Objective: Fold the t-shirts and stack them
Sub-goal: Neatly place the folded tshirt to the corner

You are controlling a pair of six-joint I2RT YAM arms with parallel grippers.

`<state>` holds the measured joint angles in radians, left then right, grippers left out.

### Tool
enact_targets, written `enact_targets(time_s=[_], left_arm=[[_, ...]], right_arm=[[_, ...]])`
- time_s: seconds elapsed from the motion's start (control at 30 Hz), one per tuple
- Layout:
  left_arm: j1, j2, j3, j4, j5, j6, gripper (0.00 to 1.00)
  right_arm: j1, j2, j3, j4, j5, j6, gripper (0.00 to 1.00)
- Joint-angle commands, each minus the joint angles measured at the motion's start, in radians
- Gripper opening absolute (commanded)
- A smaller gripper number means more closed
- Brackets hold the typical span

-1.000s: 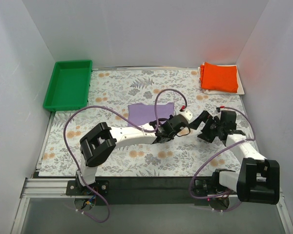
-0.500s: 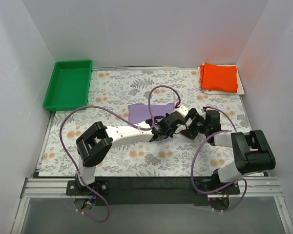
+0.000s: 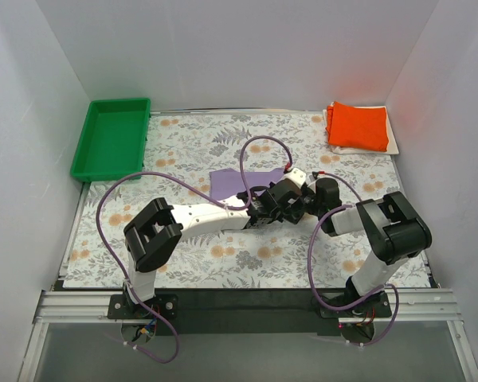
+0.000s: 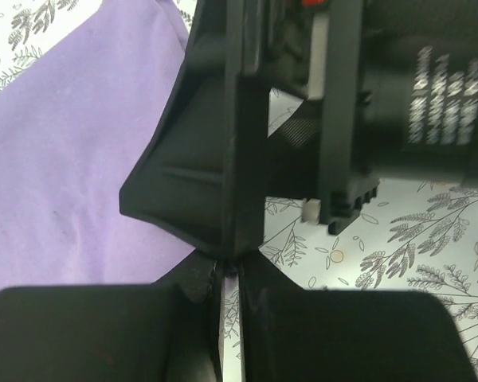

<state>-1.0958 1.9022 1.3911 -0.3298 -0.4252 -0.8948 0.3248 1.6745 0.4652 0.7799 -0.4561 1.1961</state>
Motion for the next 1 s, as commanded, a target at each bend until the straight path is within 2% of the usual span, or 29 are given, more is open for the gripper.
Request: enact_targets(time_s=[0.0, 0.07, 0.17, 0.23, 0.27, 0.3, 0.33, 0.37, 0.4, 0.43, 0.53, 0.57, 0.63, 0.77, 0.8, 0.83, 0.9, 0.97], left_arm=[[0.004, -0.015, 0.058, 0.003, 0.002, -0.026, 0.0], [0.004, -0.009, 0.062, 0.002, 0.012, -0.035, 0.0], [0.004, -0.012, 0.062, -0.006, 0.029, -0.07, 0.0], [0.004, -0.015, 0.051, -0.011, 0.031, -0.105, 0.02], [0.004, -0.017, 0.046, -0.014, 0.028, -0.121, 0.06], [0.005, -0.02, 0.045, -0.018, 0.025, -0.133, 0.16], [0.004, -0.019, 0.049, -0.035, 0.017, -0.162, 0.21], [0.004, -0.018, 0.057, -0.049, 0.0, -0.182, 0.25], [0.004, -0.02, 0.065, -0.063, -0.006, -0.2, 0.33], [0.004, -0.023, 0.08, -0.086, -0.012, -0.24, 0.37], [0.011, -0.04, 0.088, -0.116, -0.024, -0.299, 0.57], [0.016, -0.048, 0.083, -0.123, -0.026, -0.337, 0.62], [0.045, -0.074, 0.074, -0.146, -0.02, -0.374, 0.73], [0.143, -0.138, 0.01, -0.202, 0.025, -0.44, 0.85], [0.198, -0.155, -0.007, -0.213, 0.034, -0.444, 0.87], [0.229, -0.193, -0.024, -0.225, 0.051, -0.443, 0.9], [0.327, -0.238, -0.085, -0.23, 0.08, -0.438, 0.93], [0.394, -0.302, -0.13, -0.222, 0.135, -0.431, 0.94]], right_arm=[[0.025, 0.031, 0.029, -0.019, 0.036, -0.015, 0.84], [0.025, 0.051, 0.053, -0.021, 0.016, -0.023, 0.8], [0.023, 0.07, 0.081, -0.021, 0.001, -0.044, 0.69], [0.025, 0.08, 0.092, -0.021, -0.004, -0.065, 0.55], [0.025, 0.082, 0.101, -0.022, -0.01, -0.072, 0.49], [0.023, 0.085, 0.104, -0.022, -0.016, -0.076, 0.37], [0.025, 0.088, 0.105, -0.022, -0.019, -0.091, 0.31], [0.02, 0.091, 0.112, -0.024, -0.03, -0.099, 0.19], [0.017, 0.091, 0.115, -0.025, -0.035, -0.108, 0.12], [0.013, 0.097, 0.116, -0.028, -0.042, -0.116, 0.02], [-0.015, 0.094, 0.138, -0.071, -0.072, -0.162, 0.01], [-0.032, 0.091, 0.15, -0.094, -0.078, -0.224, 0.01], [-0.046, 0.085, 0.217, -0.227, -0.07, -0.311, 0.01], [-0.075, 0.122, 0.421, -0.511, -0.011, -0.568, 0.01], [-0.076, 0.148, 0.472, -0.571, 0.013, -0.702, 0.01], [-0.078, 0.165, 0.584, -0.706, 0.042, -0.761, 0.01], [-0.079, 0.215, 0.685, -0.824, 0.146, -0.918, 0.01], [-0.082, 0.243, 0.826, -0.939, 0.241, -1.005, 0.01]])
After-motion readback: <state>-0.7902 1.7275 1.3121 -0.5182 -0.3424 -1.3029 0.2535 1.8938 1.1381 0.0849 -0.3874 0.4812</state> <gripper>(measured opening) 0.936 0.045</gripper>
